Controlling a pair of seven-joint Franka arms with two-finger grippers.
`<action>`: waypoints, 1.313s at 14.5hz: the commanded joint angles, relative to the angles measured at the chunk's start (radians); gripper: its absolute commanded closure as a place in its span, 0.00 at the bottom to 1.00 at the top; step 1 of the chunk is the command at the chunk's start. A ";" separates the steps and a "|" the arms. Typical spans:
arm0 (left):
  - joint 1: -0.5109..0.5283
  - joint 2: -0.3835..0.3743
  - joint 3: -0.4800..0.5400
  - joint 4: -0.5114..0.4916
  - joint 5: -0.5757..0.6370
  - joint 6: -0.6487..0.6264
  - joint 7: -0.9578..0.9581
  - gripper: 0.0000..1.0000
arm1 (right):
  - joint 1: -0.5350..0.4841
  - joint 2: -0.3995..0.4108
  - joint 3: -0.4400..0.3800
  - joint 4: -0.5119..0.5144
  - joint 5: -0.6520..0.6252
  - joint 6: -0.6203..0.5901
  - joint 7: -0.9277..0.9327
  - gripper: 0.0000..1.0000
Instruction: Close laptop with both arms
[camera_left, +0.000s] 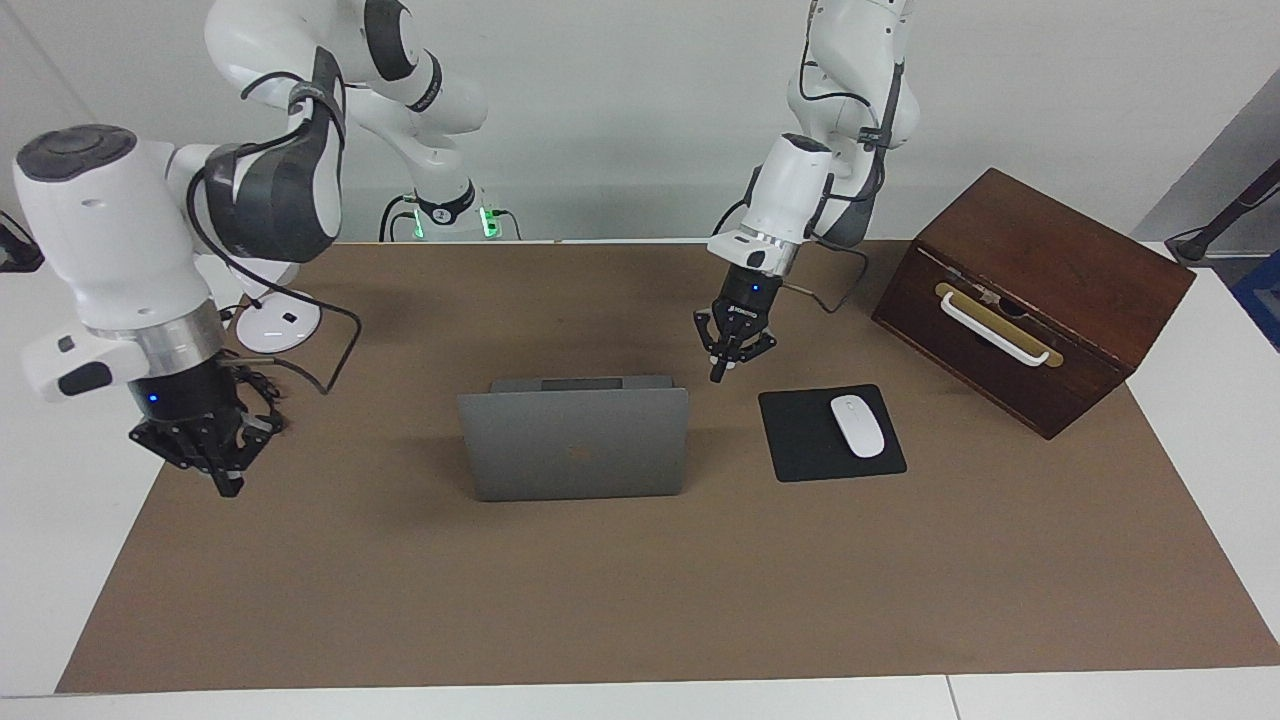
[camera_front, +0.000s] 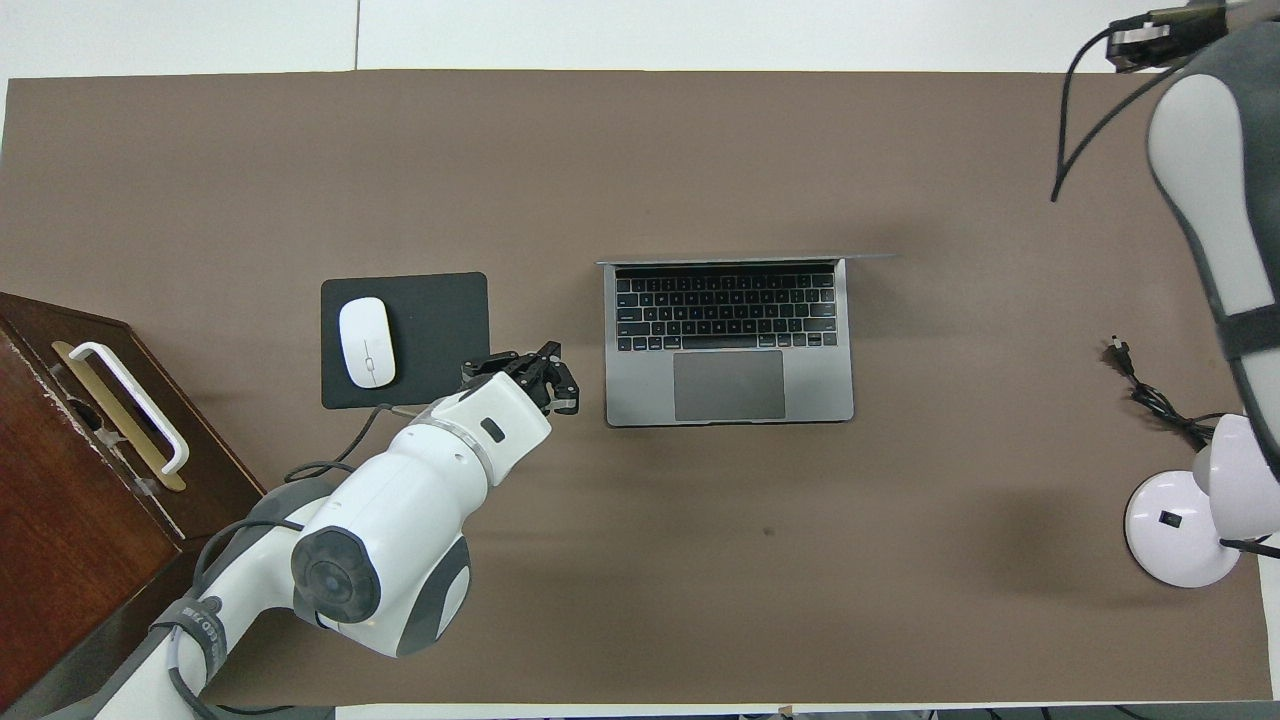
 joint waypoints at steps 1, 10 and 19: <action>-0.059 0.062 0.015 -0.015 -0.024 0.117 -0.031 1.00 | 0.060 0.122 -0.005 0.152 -0.067 0.000 0.083 1.00; -0.197 0.225 0.017 -0.011 -0.183 0.320 -0.034 1.00 | 0.334 0.154 0.010 0.161 -0.078 -0.054 0.531 1.00; -0.237 0.269 0.022 -0.011 -0.206 0.329 -0.026 1.00 | 0.431 0.133 0.020 0.091 -0.008 -0.081 0.635 1.00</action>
